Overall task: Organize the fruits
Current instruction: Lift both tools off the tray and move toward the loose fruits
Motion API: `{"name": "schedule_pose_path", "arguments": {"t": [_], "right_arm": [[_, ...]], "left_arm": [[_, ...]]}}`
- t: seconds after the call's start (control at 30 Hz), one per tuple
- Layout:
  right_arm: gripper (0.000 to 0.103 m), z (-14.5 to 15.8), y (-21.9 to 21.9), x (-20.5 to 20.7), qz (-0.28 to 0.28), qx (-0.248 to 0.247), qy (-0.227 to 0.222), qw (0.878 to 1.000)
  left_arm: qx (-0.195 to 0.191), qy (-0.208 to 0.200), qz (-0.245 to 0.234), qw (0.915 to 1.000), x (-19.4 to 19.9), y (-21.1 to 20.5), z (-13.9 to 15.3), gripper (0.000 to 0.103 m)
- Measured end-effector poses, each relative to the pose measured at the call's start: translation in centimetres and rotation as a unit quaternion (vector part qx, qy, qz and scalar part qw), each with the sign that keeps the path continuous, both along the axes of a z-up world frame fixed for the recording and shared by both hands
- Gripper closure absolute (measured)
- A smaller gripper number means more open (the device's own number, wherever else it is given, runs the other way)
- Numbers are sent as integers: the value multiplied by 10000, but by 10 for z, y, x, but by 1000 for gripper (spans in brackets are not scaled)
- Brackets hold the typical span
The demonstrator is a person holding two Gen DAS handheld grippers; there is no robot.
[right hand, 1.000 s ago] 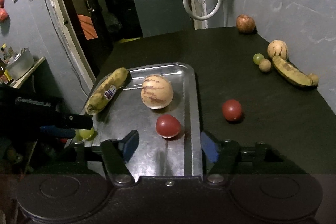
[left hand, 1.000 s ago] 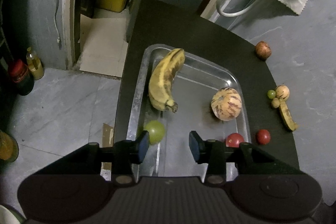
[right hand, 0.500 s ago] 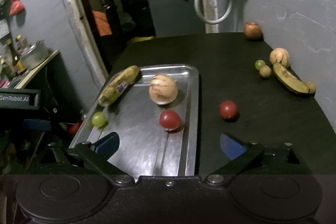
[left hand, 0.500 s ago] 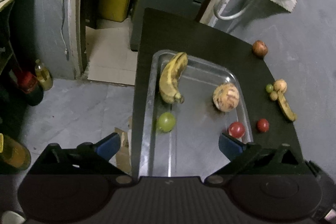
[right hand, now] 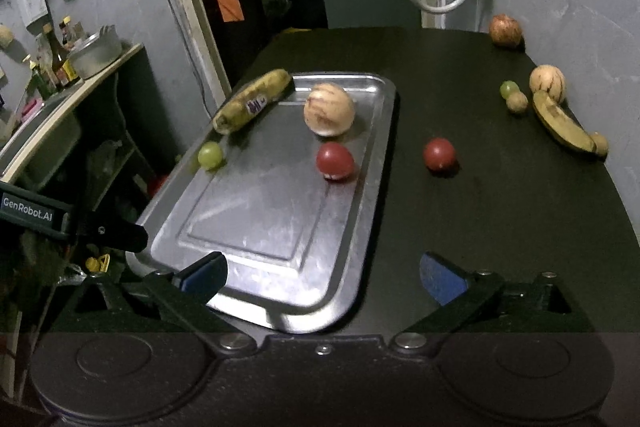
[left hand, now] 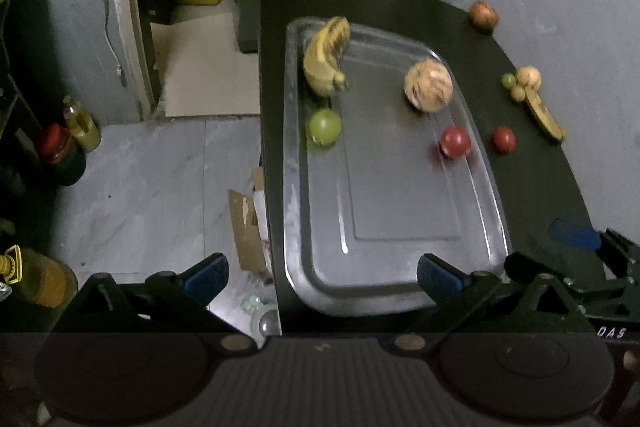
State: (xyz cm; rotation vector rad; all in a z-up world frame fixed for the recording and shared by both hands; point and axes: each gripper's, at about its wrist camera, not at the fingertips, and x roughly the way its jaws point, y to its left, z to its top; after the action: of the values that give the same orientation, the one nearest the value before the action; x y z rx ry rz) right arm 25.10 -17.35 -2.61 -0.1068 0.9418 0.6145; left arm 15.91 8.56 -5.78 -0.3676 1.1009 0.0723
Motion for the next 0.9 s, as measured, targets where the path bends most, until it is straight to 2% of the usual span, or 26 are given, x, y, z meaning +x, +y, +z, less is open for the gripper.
{"name": "schedule_pose_path", "arguments": {"t": [0.63,0.9], "right_arm": [[1,-10,-60,-4,-863,-430,232,9951],[1,-5,-76,-1,-1034,-691,16,9922]], "left_arm": [[314,453,-751,9957,-3,-31,-2,1],[532,207,-1057,9928,2,-46,15,1]]}}
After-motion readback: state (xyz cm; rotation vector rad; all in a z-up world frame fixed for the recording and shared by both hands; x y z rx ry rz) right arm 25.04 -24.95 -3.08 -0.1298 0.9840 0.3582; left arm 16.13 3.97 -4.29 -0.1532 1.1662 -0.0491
